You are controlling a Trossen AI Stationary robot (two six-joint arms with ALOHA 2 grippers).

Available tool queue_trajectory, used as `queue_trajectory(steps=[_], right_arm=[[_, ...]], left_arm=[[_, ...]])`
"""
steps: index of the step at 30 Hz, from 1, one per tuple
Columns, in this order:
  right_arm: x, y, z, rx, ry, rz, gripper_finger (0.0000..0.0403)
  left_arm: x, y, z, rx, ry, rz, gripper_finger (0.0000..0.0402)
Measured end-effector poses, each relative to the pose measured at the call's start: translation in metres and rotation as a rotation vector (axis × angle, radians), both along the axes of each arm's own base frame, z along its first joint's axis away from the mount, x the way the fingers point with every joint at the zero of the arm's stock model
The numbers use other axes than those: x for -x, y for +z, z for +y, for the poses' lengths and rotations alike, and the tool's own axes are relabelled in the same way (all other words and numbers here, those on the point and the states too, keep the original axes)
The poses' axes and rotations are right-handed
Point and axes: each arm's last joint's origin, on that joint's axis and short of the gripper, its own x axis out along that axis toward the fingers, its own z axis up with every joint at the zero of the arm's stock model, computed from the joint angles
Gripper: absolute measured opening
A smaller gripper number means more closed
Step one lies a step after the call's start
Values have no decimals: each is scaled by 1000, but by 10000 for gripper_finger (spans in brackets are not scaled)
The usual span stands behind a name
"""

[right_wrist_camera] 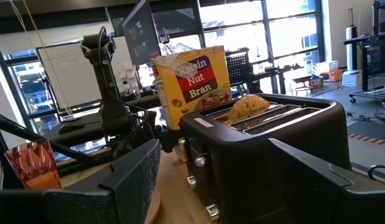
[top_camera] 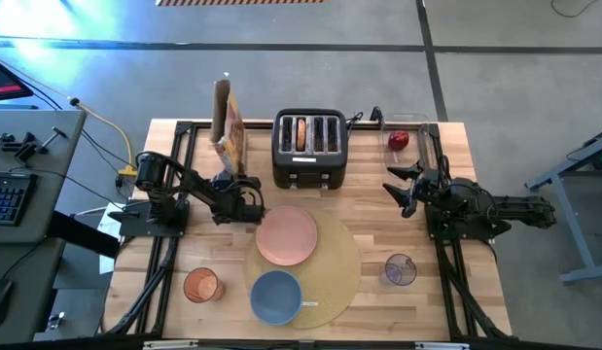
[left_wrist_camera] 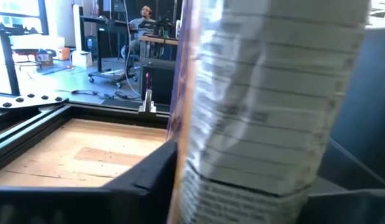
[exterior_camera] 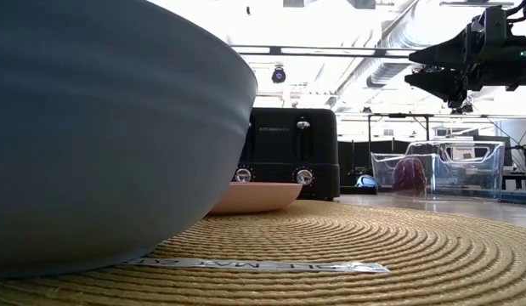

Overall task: Arrange a breakfast setting
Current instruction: Pour the cereal into the bowl

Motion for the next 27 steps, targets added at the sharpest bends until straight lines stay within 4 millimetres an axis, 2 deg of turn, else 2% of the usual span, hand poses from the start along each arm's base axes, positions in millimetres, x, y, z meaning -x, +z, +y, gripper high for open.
queue_trajectory(steps=[5,10,17,27], right_arm=[[0,0,0,0,0,0,284],[0,0,0,0,0,0,284],[0,0,0,0,0,0,284],[0,0,0,0,0,3,284]], left_arm=[[0,0,0,-1,-3,42,81],[0,0,0,0,-3,51,44],[2,5,0,18,-2,52,27],[15,36,-4,61,-16,106,19]])
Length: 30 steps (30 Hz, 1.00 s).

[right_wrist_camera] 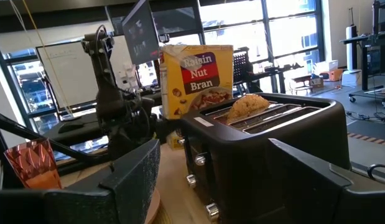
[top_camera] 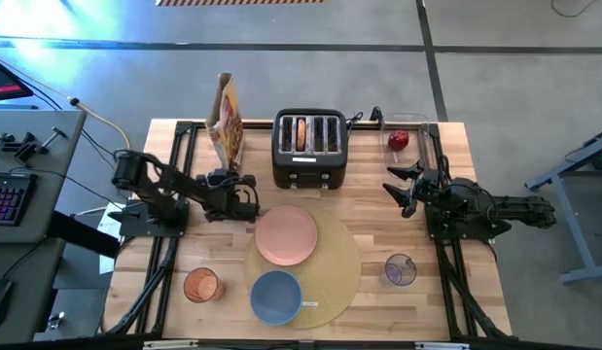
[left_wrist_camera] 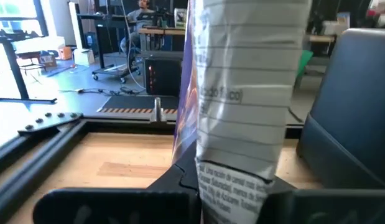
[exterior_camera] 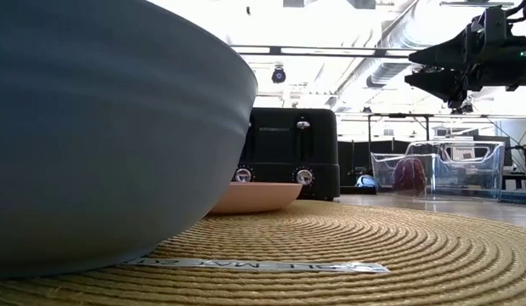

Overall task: Arrange a breakfast setting
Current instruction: Pour the cereal into the bowl

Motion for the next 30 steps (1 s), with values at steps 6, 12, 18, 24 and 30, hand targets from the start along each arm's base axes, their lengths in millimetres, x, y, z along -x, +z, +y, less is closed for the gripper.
queue_trajectory(steps=[6,12,18,24,30], right_arm=[[0,0,0,0,1,1,284],[0,0,0,0,1,3,284],[0,-1,0,0,1,8,284],[0,-1,0,0,0,12,284],[0,-1,0,-1,0,16,284]], left_arm=[[8,17,-3,11,-18,21,8],[10,29,-7,9,-47,64,5],[15,48,-16,23,-116,141,5],[24,70,-25,35,-201,223,5],[39,95,-31,80,-304,239,4]])
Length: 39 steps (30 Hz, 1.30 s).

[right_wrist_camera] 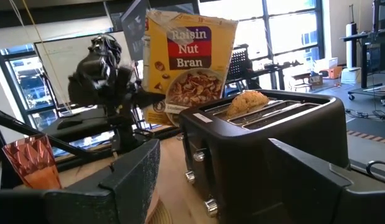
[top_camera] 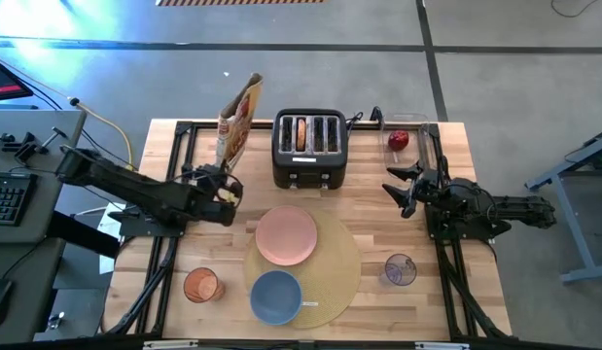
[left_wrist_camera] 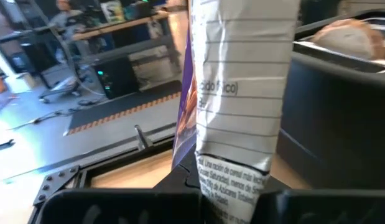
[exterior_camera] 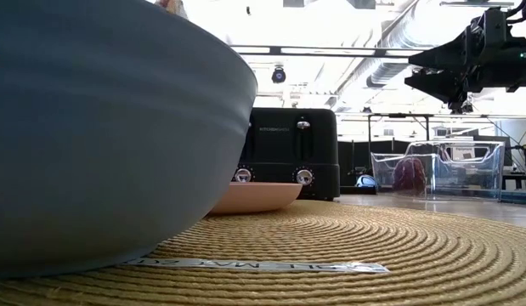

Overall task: Arrange a breakfast setting
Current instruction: Pour the cereal into the bowl

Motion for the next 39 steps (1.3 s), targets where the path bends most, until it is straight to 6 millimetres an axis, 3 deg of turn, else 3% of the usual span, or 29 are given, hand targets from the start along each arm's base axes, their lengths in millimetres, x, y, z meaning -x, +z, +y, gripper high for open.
queue_trajectory(steps=[14,23,29,39], right_arm=[[0,-1,0,-1,0,14,284],[0,-3,0,-1,0,26,284],[0,-2,0,-1,0,26,284],[0,-3,0,-1,0,35,284]], left_arm=[[38,46,-2,39,-206,-54,4],[42,72,-6,22,-456,-66,4],[48,85,-7,-26,-513,-66,4],[54,123,-13,-74,-742,-41,4]])
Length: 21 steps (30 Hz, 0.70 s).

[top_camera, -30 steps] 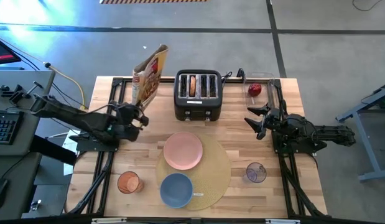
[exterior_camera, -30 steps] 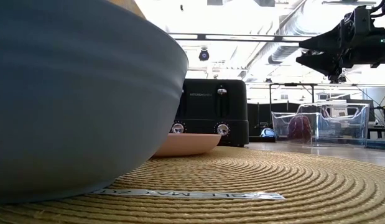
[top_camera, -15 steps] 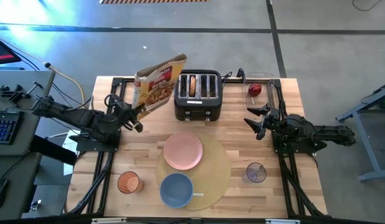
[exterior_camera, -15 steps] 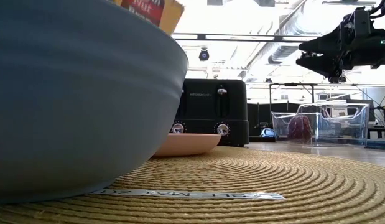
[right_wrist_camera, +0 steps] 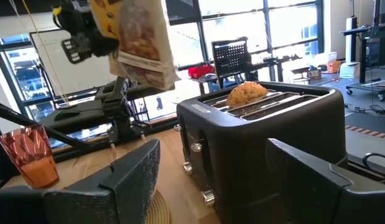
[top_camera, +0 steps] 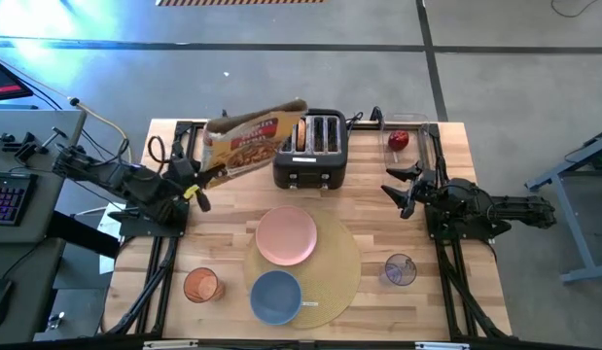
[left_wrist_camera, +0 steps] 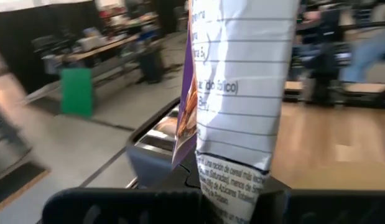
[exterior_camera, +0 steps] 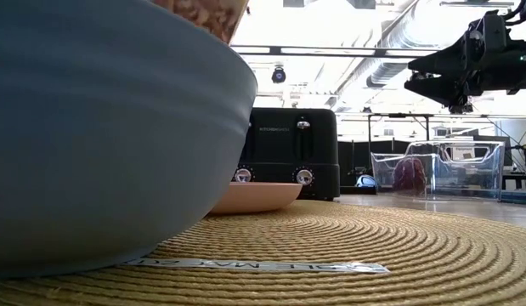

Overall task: Arrange a breakfast setting
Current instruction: Pour the cereal into the bowl

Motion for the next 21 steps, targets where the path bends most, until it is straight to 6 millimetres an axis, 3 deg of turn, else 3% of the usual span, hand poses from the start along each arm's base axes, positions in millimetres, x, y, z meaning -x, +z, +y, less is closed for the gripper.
queue_trajectory(steps=[11,21], right_arm=[[0,-1,0,0,0,6,284],[0,-1,0,0,0,7,284]], left_arm=[[12,32,-3,-9,-224,76,4],[2,47,-12,-34,-350,269,4]])
